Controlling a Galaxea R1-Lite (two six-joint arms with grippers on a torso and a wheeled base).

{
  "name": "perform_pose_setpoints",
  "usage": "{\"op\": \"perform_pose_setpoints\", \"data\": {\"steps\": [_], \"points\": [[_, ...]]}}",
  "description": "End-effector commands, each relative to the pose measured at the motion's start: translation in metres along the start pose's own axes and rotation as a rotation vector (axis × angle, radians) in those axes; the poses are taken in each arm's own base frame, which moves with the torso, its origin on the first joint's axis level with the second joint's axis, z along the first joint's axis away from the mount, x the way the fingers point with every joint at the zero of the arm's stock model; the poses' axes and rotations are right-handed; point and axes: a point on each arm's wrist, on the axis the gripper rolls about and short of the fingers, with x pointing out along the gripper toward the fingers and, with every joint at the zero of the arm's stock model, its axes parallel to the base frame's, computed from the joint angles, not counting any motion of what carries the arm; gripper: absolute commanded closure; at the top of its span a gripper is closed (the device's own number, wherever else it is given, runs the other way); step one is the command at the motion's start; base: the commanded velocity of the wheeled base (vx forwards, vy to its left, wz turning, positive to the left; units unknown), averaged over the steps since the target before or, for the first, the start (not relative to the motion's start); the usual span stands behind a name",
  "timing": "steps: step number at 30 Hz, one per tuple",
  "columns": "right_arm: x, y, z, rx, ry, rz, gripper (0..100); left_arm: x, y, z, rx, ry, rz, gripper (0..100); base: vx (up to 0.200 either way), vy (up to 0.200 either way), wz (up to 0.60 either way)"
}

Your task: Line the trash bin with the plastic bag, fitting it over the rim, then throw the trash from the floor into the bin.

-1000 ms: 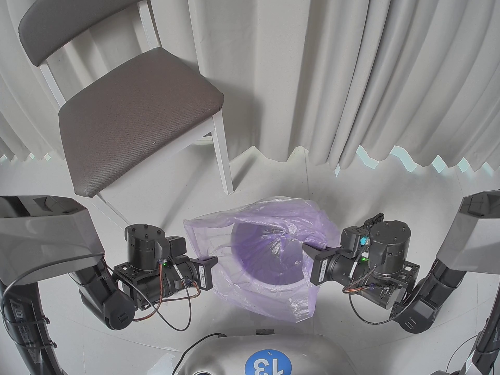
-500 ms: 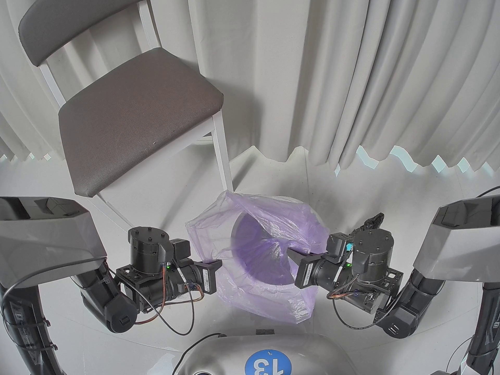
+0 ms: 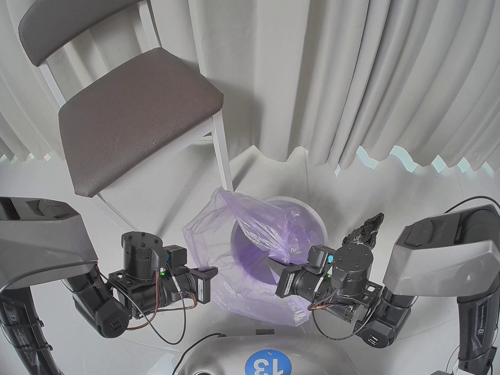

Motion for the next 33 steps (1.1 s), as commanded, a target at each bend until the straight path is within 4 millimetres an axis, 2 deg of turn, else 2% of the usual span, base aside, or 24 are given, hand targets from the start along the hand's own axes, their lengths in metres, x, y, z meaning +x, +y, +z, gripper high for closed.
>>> {"op": "perform_pose_setpoints", "data": {"steps": [1, 6, 8, 10, 15, 20, 29, 33], "points": [[0.004, -0.004, -0.009, 0.0, 0.028, -0.014, 100, -0.005, -0.003, 0.004, 0.005, -0.016, -0.01, 100, 0.0, 0.0, 0.0], [0.002, -0.017, -0.004, -0.007, 0.058, -0.079, 100, 0.005, -0.004, -0.005, 0.005, 0.015, -0.023, 100, 0.0, 0.0, 0.0], [-0.001, -0.03, 0.011, -0.034, 0.057, -0.137, 100, 0.013, -0.003, -0.012, 0.0, 0.044, -0.019, 100, 0.0, 0.0, 0.0], [-0.001, -0.033, 0.015, -0.048, 0.052, -0.152, 100, 0.015, -0.003, -0.013, 0.001, 0.044, -0.02, 100, 0.0, 0.0, 0.0], [-0.015, -0.045, 0.046, -0.12, 0.002, -0.204, 100, 0.028, 0.001, -0.02, 0.0, -0.003, -0.02, 100, 0.0, 0.0, 0.0], [-0.024, -0.055, 0.059, -0.164, 0.002, -0.266, 100, 0.037, 0.003, -0.026, 0.004, -0.029, -0.023, 100, 0.0, 0.0, 0.0], [-0.03, -0.07, 0.067, -0.242, -0.01, -0.352, 100, 0.035, 0.007, -0.028, 0.001, -0.015, -0.011, 100, 0.0, 0.0, 0.0], [-0.038, -0.076, 0.065, -0.336, 0.011, -0.415, 100, 0.035, 0.018, -0.025, -0.01, -0.026, 0.021, 100, 0.0, 0.0, 0.0]]}}
